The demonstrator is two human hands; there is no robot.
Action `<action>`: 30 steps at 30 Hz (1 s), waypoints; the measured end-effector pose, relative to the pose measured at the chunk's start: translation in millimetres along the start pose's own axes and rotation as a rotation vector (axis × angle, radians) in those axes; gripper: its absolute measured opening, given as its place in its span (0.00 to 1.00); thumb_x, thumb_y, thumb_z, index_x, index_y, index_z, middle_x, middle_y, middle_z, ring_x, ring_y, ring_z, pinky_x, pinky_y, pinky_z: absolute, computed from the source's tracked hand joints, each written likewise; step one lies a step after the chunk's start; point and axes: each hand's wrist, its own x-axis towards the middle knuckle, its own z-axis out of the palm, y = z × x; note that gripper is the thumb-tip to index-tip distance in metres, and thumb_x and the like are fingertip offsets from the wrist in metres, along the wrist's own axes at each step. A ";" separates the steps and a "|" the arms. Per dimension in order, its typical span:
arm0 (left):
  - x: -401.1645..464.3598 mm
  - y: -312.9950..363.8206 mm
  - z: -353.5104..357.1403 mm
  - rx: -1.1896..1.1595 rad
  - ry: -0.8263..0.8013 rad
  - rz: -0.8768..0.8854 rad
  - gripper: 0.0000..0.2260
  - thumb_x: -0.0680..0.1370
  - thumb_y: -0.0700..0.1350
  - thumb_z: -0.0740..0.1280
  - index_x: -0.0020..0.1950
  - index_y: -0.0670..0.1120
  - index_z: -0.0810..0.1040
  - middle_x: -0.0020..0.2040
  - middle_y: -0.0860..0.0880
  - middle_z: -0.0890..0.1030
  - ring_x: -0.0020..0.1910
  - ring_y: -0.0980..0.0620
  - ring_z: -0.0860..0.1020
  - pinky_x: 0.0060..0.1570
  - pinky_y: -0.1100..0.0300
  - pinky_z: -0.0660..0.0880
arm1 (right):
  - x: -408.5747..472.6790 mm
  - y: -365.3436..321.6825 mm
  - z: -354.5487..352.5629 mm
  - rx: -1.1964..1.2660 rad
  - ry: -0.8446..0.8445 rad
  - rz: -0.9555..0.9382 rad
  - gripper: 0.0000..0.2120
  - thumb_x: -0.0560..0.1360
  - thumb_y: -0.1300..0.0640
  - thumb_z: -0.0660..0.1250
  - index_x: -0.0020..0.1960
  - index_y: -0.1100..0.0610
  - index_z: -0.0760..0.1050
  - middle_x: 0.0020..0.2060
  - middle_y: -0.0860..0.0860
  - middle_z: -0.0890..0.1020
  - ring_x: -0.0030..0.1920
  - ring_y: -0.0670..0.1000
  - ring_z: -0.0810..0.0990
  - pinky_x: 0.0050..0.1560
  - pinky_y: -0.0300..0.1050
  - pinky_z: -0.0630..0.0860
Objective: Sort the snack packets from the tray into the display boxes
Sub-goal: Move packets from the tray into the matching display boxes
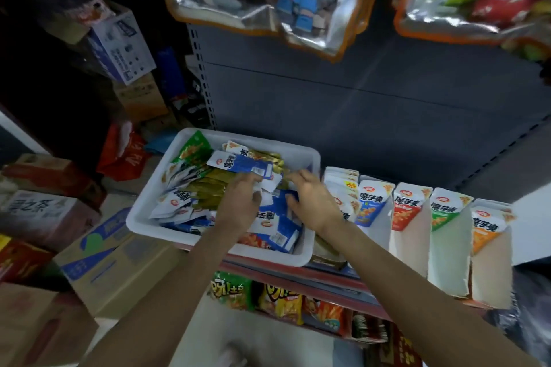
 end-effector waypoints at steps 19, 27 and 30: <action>24.2 -81.0 -32.9 0.112 -0.252 -0.030 0.27 0.76 0.47 0.68 0.73 0.44 0.63 0.73 0.46 0.64 0.72 0.47 0.62 0.69 0.58 0.59 | 42.9 -37.1 31.5 -0.316 0.190 -0.008 0.10 0.79 0.60 0.59 0.57 0.56 0.75 0.47 0.56 0.82 0.46 0.58 0.80 0.39 0.45 0.70; 23.5 -42.7 -31.1 -0.301 -0.008 -0.049 0.25 0.75 0.45 0.70 0.70 0.45 0.67 0.62 0.47 0.74 0.60 0.49 0.74 0.55 0.61 0.72 | 19.8 -30.1 -18.3 0.397 0.397 0.106 0.07 0.81 0.58 0.56 0.51 0.57 0.71 0.38 0.56 0.77 0.37 0.55 0.79 0.39 0.53 0.76; 21.4 -20.2 -23.1 -0.377 -0.058 -0.008 0.11 0.75 0.45 0.70 0.55 0.45 0.76 0.38 0.53 0.77 0.37 0.55 0.76 0.31 0.72 0.68 | 4.3 -16.5 -37.2 0.512 0.419 0.151 0.08 0.81 0.58 0.56 0.51 0.60 0.72 0.40 0.56 0.78 0.38 0.55 0.80 0.37 0.56 0.80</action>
